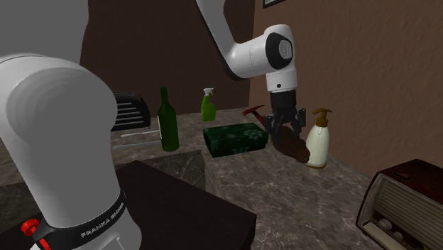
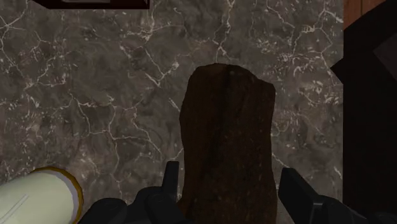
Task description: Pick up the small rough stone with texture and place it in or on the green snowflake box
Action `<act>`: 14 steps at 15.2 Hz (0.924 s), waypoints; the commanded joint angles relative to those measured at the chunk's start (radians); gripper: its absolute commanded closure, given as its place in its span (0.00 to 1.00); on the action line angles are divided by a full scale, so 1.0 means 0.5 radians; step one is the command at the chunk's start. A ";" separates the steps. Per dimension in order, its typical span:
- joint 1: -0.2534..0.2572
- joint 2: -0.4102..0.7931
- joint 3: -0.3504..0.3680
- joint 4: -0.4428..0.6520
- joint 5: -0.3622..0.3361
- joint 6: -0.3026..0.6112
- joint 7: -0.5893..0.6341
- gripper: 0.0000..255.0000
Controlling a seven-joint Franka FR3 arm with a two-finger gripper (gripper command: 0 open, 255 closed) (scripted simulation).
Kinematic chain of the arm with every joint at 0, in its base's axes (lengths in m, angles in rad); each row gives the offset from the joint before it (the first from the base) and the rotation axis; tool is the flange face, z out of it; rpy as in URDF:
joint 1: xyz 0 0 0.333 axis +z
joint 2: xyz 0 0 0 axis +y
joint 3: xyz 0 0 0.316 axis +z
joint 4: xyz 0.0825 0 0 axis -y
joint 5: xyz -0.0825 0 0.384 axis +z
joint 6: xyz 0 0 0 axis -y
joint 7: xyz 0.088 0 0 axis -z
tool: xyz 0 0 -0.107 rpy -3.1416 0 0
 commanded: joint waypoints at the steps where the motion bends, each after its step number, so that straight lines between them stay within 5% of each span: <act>1: 0.059 0.018 0.043 0.043 0.014 -0.049 0.087 1.00; 14: 0.374 0.343 0.291 0.599 0.161 -0.403 0.500 1.00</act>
